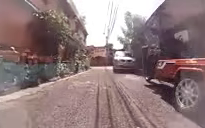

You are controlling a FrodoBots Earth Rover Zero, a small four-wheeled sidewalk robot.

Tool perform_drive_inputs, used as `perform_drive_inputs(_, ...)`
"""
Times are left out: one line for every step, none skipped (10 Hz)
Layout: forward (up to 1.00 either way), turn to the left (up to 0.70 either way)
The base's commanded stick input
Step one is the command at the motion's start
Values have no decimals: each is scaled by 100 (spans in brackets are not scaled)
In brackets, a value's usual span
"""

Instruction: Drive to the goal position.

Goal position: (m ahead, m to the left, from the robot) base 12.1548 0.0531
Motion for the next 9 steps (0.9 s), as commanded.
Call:
perform_drive_inputs(70,0)
perform_drive_inputs(70,0)
perform_drive_inputs(70,0)
perform_drive_inputs(70,0)
perform_drive_inputs(70,0)
perform_drive_inputs(70,0)
perform_drive_inputs(70,0)
perform_drive_inputs(70,0)
perform_drive_inputs(70,0)
